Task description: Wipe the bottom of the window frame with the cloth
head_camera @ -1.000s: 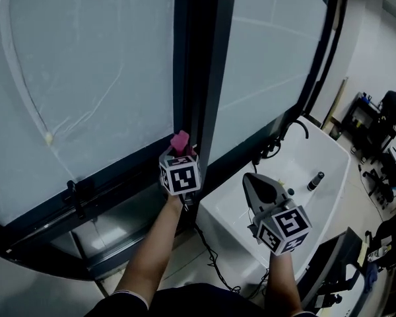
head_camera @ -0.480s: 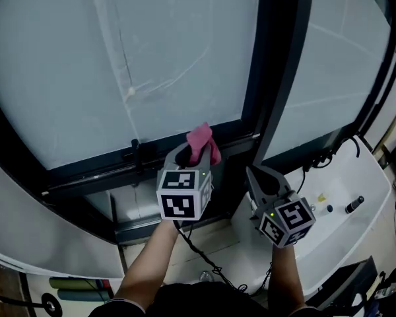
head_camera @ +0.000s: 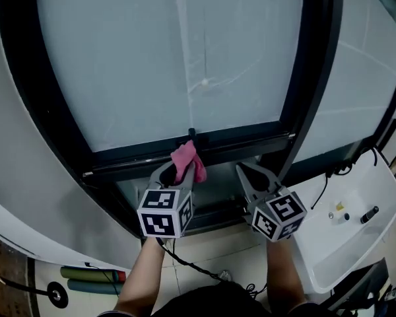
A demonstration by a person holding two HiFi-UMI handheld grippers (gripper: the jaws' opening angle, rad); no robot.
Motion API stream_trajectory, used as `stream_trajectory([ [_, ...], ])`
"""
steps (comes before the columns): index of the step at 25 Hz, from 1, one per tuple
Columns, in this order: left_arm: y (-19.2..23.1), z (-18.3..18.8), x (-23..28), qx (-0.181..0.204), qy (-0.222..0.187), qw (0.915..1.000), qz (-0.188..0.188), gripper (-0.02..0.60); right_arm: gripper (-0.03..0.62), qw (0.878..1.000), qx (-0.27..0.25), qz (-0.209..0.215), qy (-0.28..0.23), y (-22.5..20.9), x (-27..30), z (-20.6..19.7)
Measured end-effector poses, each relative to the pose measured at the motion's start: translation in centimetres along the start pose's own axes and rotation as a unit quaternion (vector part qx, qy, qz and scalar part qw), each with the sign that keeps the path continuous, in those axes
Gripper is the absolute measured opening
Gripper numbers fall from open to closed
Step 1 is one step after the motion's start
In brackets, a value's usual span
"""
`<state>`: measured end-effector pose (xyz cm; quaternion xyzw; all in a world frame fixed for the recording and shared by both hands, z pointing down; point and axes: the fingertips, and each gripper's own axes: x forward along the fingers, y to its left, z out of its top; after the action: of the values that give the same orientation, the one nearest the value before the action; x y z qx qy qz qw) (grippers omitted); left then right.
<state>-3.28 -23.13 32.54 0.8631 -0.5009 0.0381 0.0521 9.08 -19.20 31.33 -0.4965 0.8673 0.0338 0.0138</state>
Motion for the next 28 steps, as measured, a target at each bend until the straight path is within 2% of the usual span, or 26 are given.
stream_trajectory([
  [4, 2.4, -1.8, -3.3, -0.019, 0.006, 0.9998, 0.01, 0.112, 0.006, 1.0, -0.003, 0.027, 0.017, 4.3, 1.0, -0.6],
  [9, 3.7, -3.8, -5.5, -0.034, 0.015, 0.9992, 0.012, 0.112, 0.008, 0.999, -0.002, 0.044, 0.028, 7.3, 1.2, -1.4],
  [28, 3.6, -4.3, -7.4, -0.033, 0.016, 0.9993, 0.01, 0.113, 0.008, 0.998, -0.001, 0.058, 0.038, 8.9, 1.2, -1.8],
])
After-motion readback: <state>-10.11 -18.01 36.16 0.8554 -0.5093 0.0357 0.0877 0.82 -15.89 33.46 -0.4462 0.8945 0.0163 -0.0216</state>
